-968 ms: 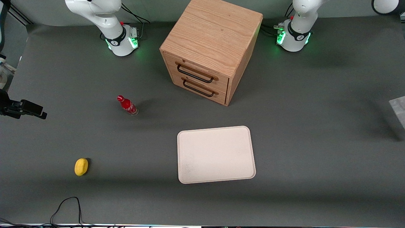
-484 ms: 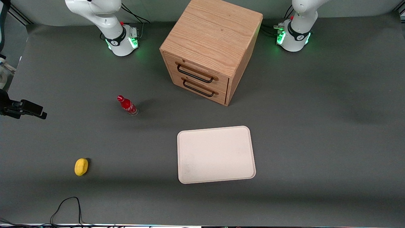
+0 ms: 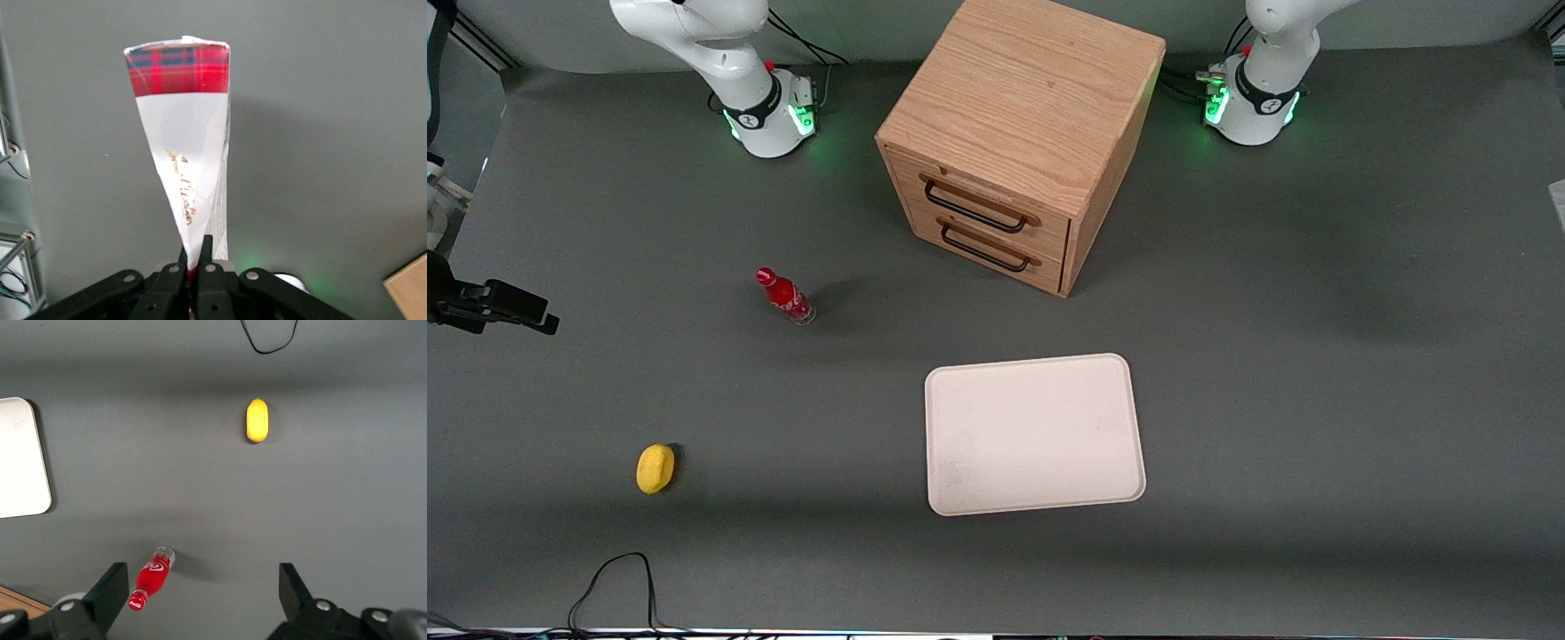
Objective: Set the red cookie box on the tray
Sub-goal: 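Carry the held cookie box over the white tray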
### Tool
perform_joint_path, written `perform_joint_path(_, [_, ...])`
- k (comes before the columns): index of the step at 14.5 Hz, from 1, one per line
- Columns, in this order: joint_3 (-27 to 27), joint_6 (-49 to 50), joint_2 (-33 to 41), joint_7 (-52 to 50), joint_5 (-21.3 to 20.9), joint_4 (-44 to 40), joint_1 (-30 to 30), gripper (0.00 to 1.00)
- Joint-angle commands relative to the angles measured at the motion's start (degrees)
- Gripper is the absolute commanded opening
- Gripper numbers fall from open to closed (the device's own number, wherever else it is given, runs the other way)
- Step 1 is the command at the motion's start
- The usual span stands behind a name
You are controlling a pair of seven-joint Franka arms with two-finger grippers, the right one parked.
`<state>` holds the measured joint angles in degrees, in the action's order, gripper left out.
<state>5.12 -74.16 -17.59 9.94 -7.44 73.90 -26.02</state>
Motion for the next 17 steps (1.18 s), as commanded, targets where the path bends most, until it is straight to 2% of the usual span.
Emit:
perform_joint_path(1, [4.71,0.60,0.81,-8.51,-0.64,2.48,5.17,0.00])
perform_joint_path(5, [6.92,-1.33,-2.79,-19.76,2.69,1.78,15.88,0.00])
perform_joint_path(8, [6.84,-8.34,-7.18,-21.62,4.54,-0.15,25.20,0.00])
perform_joint_path(12, [6.84,-16.17,-16.92,-34.96,4.63,-9.71,35.49,0.00])
perform_joint_path(14, [6.92,-19.34,-22.20,-37.09,4.63,-13.85,38.40,0.00])
perform_joint_path(17, [6.84,-25.84,-26.78,-37.71,4.63,-13.87,42.02,0.00])
